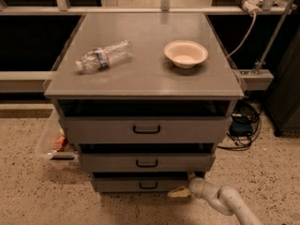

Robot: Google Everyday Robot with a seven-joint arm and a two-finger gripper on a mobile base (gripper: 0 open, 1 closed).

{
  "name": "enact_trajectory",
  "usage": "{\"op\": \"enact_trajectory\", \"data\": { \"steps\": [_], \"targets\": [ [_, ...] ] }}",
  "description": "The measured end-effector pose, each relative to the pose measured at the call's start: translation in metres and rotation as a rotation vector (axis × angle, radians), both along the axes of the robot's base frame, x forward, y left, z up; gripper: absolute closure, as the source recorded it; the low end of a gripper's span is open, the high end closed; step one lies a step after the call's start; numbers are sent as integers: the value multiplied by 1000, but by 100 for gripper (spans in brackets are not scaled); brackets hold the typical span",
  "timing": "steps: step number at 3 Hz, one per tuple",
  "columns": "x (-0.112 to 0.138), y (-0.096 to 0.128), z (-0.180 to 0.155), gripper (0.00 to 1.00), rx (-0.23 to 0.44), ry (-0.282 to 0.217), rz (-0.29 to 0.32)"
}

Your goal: Open bottom drawer

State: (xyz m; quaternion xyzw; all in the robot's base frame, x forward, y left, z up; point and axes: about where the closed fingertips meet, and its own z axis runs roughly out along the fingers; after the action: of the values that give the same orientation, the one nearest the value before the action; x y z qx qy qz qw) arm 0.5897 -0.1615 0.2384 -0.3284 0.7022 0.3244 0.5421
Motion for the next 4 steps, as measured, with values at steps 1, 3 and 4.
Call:
{"op": "enact_trajectory", "data": {
  "steps": [1,3,4],
  "targets": [
    [8,23,2,0,-37,-28,126],
    [3,40,-9,0,-62,11,200],
    [2,43,-12,0,-114,26,206]
  ]
}}
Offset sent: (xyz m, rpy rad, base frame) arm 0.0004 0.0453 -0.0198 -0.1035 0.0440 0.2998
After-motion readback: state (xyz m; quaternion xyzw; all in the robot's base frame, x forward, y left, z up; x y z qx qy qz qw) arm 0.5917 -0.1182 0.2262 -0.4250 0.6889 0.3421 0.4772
